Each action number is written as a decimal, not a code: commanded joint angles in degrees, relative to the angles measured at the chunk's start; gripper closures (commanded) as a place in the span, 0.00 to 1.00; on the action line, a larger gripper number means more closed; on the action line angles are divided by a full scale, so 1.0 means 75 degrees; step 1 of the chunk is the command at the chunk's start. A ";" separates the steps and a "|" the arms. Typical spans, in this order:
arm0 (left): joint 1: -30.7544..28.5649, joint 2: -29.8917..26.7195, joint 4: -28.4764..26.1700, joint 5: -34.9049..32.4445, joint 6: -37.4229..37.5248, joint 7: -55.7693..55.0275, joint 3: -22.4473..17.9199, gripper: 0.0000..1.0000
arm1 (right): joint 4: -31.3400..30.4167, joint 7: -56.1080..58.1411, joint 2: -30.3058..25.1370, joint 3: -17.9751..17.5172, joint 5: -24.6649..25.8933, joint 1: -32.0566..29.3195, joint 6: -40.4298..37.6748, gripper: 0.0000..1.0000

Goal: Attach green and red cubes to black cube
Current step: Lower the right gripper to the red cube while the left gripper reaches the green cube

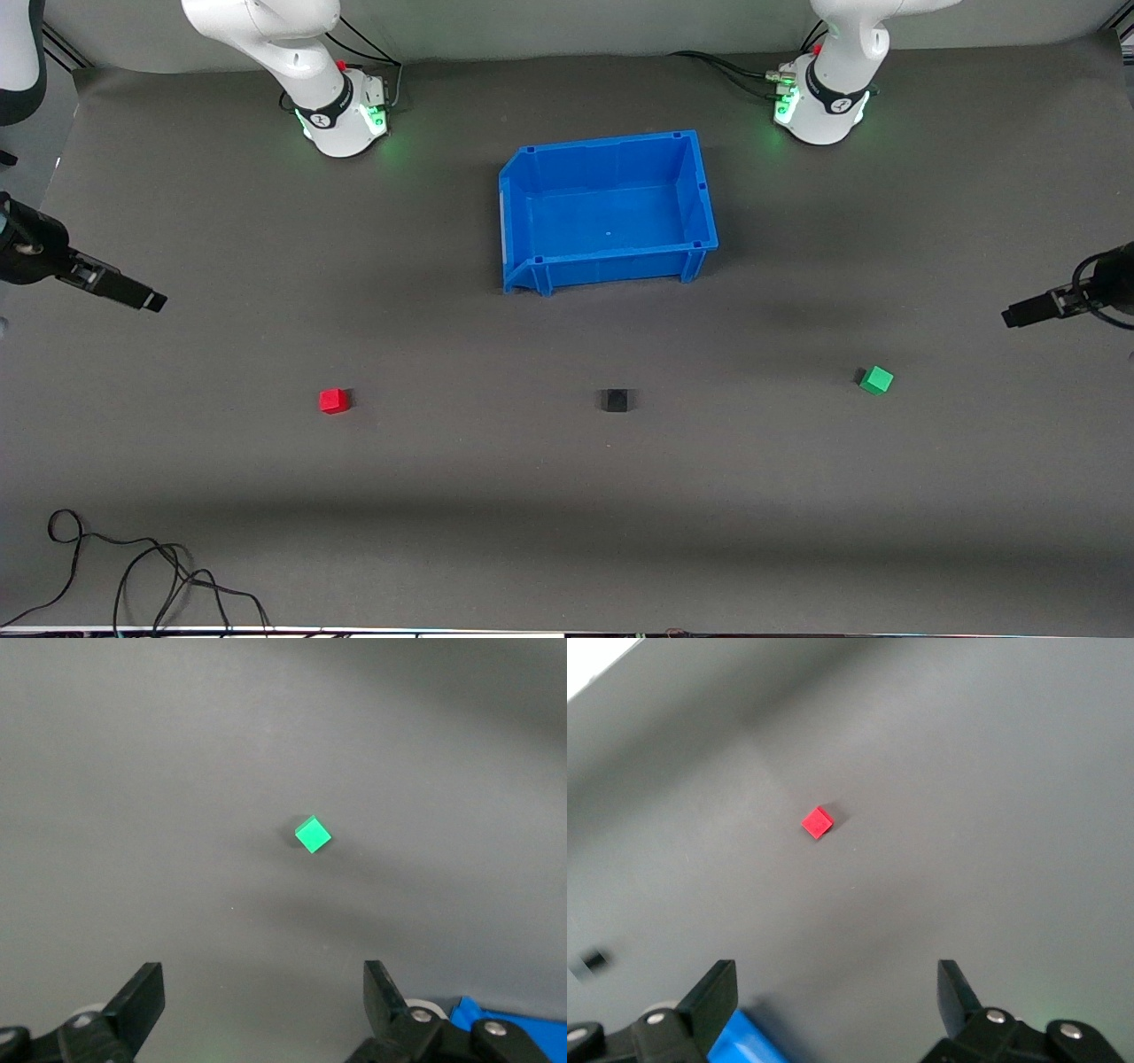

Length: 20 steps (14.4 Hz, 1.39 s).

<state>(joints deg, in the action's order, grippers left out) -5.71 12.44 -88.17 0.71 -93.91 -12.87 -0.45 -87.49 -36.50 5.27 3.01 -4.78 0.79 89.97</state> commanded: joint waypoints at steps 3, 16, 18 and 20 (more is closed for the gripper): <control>0.0000 0.0532 -0.0592 -0.0002 -0.1233 -0.2135 0.0071 0.01 | 0.0275 -0.4055 0.0456 -0.0004 -0.0183 0.0270 0.0051 0.00; 0.0058 0.2453 -0.2260 0.0360 -0.4892 -0.5255 0.0106 0.05 | -0.1259 -0.4813 0.2401 0.0078 -0.1695 0.0176 0.3177 0.00; 0.0058 0.2734 -0.2259 0.0502 -0.5208 -0.5268 0.0106 0.08 | -0.1493 -0.4719 0.2752 0.0078 -0.2009 0.0176 0.3763 0.00; 0.0081 0.2888 -0.2283 0.0549 -0.5280 -0.5268 0.0118 0.10 | -0.2135 -0.4357 0.2883 0.0078 -0.2384 0.0222 0.4722 0.00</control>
<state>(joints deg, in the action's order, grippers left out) -5.69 33.53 -105.24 4.03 -132.71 -51.17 0.59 -99.39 -71.37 26.61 3.42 -19.40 2.03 119.51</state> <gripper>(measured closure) 0.079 0.000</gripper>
